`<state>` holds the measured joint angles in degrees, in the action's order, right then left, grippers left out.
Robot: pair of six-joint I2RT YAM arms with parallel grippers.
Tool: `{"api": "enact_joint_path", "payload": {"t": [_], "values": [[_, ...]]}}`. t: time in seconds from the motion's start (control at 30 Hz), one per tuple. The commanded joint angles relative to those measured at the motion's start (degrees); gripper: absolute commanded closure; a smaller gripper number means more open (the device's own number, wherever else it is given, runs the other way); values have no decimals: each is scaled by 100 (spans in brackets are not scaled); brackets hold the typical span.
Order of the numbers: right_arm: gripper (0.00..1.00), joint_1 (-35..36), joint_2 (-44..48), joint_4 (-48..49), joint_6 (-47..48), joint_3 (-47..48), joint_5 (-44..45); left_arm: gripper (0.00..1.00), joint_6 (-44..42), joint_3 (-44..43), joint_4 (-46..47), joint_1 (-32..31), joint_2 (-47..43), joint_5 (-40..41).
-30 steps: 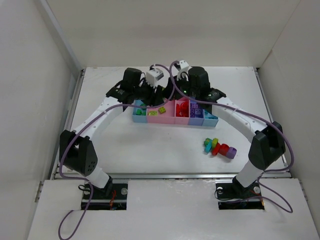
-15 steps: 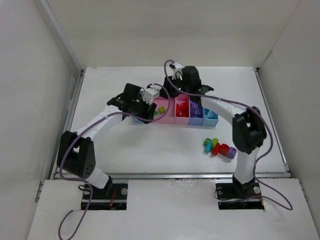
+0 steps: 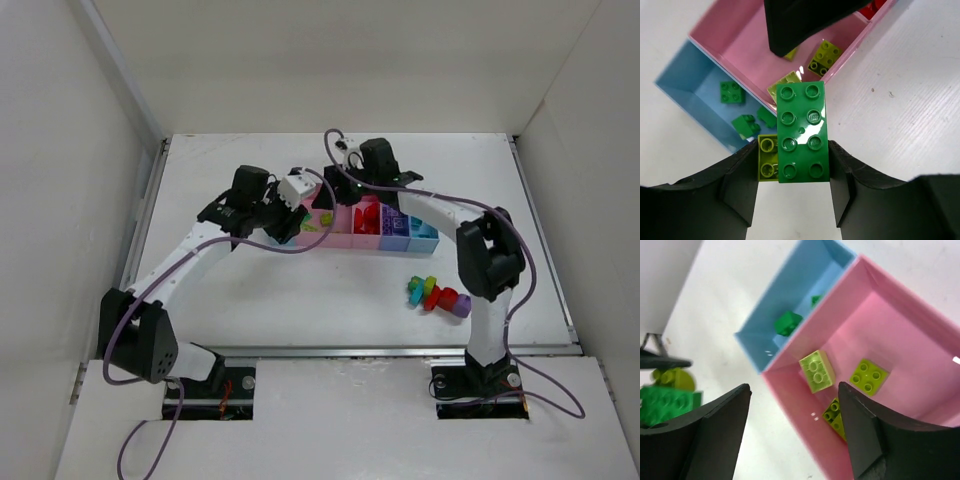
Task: Sort the legos into containers by color
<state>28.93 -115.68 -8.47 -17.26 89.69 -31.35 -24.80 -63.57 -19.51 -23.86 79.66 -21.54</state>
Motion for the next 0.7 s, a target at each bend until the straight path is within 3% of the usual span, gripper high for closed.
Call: {"api": "enact_joint_path", "payload": {"t": [0.0,0.33,0.67], "values": [[25,-167,765,153,319,-48,-309,100,-806,186,649,21,-538,-201],[43,-353,1082,153,592,-189,-2655,100,-1800,381,1327,21,-899,-922],[42,-124,915,153,592,101,-3368,100,-1915,257,1327,-224,-899,-922]]}}
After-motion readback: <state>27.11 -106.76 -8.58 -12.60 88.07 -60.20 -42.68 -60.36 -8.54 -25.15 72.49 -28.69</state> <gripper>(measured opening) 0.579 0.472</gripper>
